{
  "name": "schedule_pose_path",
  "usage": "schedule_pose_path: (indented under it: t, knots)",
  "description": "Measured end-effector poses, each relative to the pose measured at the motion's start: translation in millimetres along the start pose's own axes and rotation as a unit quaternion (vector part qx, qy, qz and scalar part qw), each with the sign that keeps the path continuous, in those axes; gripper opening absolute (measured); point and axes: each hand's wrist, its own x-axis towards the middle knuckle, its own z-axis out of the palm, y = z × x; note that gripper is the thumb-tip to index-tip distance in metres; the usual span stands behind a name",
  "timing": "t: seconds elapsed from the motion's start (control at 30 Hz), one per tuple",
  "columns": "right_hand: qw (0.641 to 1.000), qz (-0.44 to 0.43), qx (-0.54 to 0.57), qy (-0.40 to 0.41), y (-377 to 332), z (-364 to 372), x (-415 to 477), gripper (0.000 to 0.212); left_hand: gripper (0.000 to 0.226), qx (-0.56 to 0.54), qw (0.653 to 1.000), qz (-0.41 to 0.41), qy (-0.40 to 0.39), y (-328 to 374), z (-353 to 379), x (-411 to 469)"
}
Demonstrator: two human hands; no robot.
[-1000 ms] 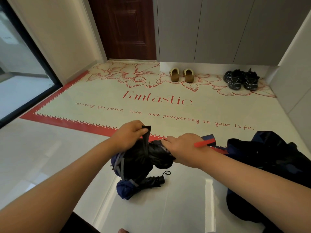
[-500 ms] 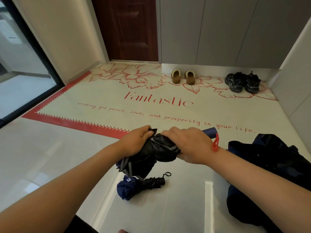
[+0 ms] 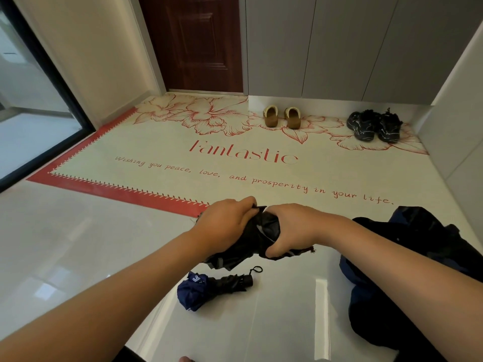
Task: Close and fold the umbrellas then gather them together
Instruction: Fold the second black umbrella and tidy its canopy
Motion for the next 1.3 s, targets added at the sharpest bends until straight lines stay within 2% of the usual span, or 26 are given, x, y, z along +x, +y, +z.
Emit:
schedule_pose_path:
  t: [0.17, 0.33, 0.4, 0.57, 0.7, 0.77, 0.83, 0.9, 0.97, 1.07, 1.3]
  knots:
    - [0.986, -0.042, -0.131, 0.09, 6, 14, 9, 0.043, 0.028, -0.069, 0.997, -0.036, -0.029, 3, -4, -1]
    - [0.954, -0.116, -0.212, 0.175, -6, 8, 9, 0.034, 0.036, -0.185, 0.971, -0.149, 0.012, -2, -16, 10]
    - [0.941, -0.132, -0.237, 0.201, -5, 8, 8, 0.033, 0.037, -0.189, 0.97, -0.152, 0.006, -1, -19, 11]
    - [0.91, -0.193, -0.254, 0.266, 5, 20, 7, 0.04, 0.03, -0.192, 0.971, -0.12, -0.074, -5, -21, 5]
    - [0.914, -0.196, -0.223, 0.277, 11, 20, 6, 0.046, 0.03, -0.177, 0.976, -0.1, -0.077, -3, -20, 5]
    - [0.936, -0.178, -0.193, 0.233, 8, 17, 1, 0.064, 0.03, -0.166, 0.979, -0.097, -0.068, -2, -18, 4]
    - [0.97, -0.138, -0.08, 0.184, 3, 12, -6, 0.075, 0.029, -0.162, 0.98, -0.093, -0.072, -2, -16, 3]
    - [0.981, -0.102, 0.035, 0.161, -1, 11, -6, 0.06, 0.028, -0.163, 0.98, -0.081, -0.083, 0, -13, 2]
    - [0.98, -0.091, 0.038, 0.176, -2, 12, 0, 0.037, 0.028, -0.163, 0.98, -0.07, -0.085, 2, -11, 2]
    - [0.976, -0.063, 0.115, 0.171, 0, 10, 6, 0.021, 0.03, -0.156, 0.982, -0.066, -0.087, 4, -10, 3]
    - [0.977, -0.079, 0.098, 0.174, 1, 19, 9, 0.024, 0.03, -0.135, 0.985, -0.06, -0.093, 2, -9, 2]
